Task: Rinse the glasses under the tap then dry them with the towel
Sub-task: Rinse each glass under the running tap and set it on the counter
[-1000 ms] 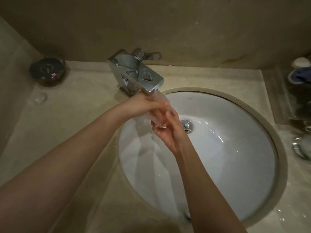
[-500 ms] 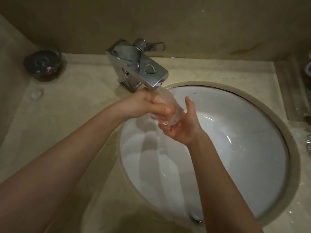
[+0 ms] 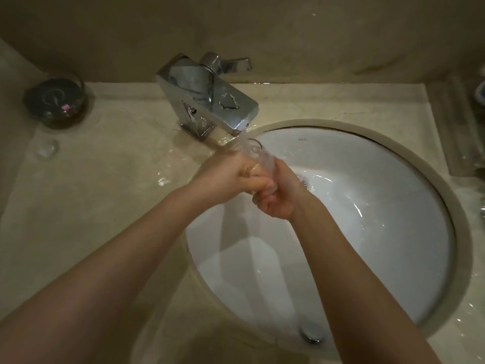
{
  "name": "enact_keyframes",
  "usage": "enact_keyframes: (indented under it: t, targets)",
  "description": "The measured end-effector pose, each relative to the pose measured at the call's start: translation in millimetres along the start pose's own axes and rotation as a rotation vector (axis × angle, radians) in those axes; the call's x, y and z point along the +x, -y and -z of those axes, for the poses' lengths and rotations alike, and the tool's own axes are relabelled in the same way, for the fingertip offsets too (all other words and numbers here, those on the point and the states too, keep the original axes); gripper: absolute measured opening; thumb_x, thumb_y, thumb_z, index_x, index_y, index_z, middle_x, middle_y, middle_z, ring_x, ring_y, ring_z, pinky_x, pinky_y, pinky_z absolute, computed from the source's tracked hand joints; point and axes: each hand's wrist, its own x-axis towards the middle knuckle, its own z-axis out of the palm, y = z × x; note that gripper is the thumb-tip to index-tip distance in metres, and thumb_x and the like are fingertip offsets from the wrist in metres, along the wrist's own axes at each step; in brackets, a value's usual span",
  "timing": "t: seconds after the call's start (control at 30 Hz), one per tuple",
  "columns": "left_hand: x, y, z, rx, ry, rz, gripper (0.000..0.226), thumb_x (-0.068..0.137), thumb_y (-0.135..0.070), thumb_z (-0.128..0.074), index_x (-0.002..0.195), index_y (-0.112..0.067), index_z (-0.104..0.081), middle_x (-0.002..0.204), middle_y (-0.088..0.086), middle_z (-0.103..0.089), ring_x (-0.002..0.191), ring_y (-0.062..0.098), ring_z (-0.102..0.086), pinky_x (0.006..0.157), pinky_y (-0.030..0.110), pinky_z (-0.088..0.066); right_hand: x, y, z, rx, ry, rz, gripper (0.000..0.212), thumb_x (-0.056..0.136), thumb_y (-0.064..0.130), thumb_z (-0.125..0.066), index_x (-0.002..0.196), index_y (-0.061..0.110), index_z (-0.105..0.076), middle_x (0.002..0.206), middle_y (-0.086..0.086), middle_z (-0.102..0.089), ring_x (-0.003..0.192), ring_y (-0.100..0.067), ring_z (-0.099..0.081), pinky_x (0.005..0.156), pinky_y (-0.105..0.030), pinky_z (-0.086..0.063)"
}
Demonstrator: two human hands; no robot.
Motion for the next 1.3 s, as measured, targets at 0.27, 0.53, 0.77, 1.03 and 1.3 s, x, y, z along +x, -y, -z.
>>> enact_keyframes:
  t: [0.27,0.53,0.77,1.03,1.3]
  targets:
    - [12.1,-17.5,-4.9,-0.679,-0.196,0.351,0.025,0.079,-0.031,-0.074,0.096,-0.013,-0.070,0.087,0.007,-0.073,0.079,0.023,-0.071,0.074,0.030,-0.048,8.3,-10.3,-8.1,-0.168,-0.205,0.684,0.018,0.092,0.032,-0.039,0.090,0.029,-0.056,0.084,-0.001,-0.061,0.068,-0.014,-0.057,0.052,-0.023,-0.043]
    - [-6.0,-13.7,-10.4,-0.692,-0.125,0.200,0.011,0.084,-0.011,-0.072,0.091,-0.003,-0.073,0.078,0.014,-0.075,0.072,0.028,-0.073,0.076,0.035,-0.059,-28.1,14.3,4.6,-0.610,-0.168,0.352,0.050,0.095,0.059,-0.039,0.101,0.017,-0.066,0.086,-0.009,-0.071,0.076,-0.025,-0.068,0.061,-0.032,-0.058]
    - [-8.3,-21.6,-31.9,-0.698,-0.533,0.154,0.026,0.077,-0.013,-0.080,0.101,-0.006,-0.071,0.087,-0.004,-0.071,0.073,-0.004,-0.067,0.068,0.010,-0.048,-11.4,-14.3,0.3,-0.005,0.026,0.249,0.049,0.101,0.052,-0.035,0.106,0.013,-0.064,0.075,-0.007,-0.068,0.060,-0.018,-0.064,0.052,-0.028,-0.053]
    - [-4.7,-4.5,-53.3,-0.871,-0.640,0.153,0.054,0.081,-0.038,-0.069,0.129,-0.023,-0.049,0.122,0.007,-0.065,0.104,0.016,-0.068,0.093,0.039,-0.055,0.7,-41.0,-10.8,-0.085,-0.008,0.467,0.080,0.069,0.072,-0.066,0.127,0.018,-0.054,0.115,-0.006,-0.070,0.102,-0.020,-0.069,0.089,-0.046,-0.056]
    - [-5.3,1.7,-58.1,-0.919,-0.627,0.112,0.053,0.091,-0.042,-0.061,0.136,-0.016,-0.048,0.125,0.005,-0.065,0.109,0.016,-0.067,0.092,0.035,-0.055,18.7,-40.7,-18.0,0.017,-0.006,0.567,0.086,0.071,0.074,-0.057,0.132,0.014,-0.054,0.125,-0.012,-0.065,0.112,-0.028,-0.065,0.099,-0.050,-0.049]
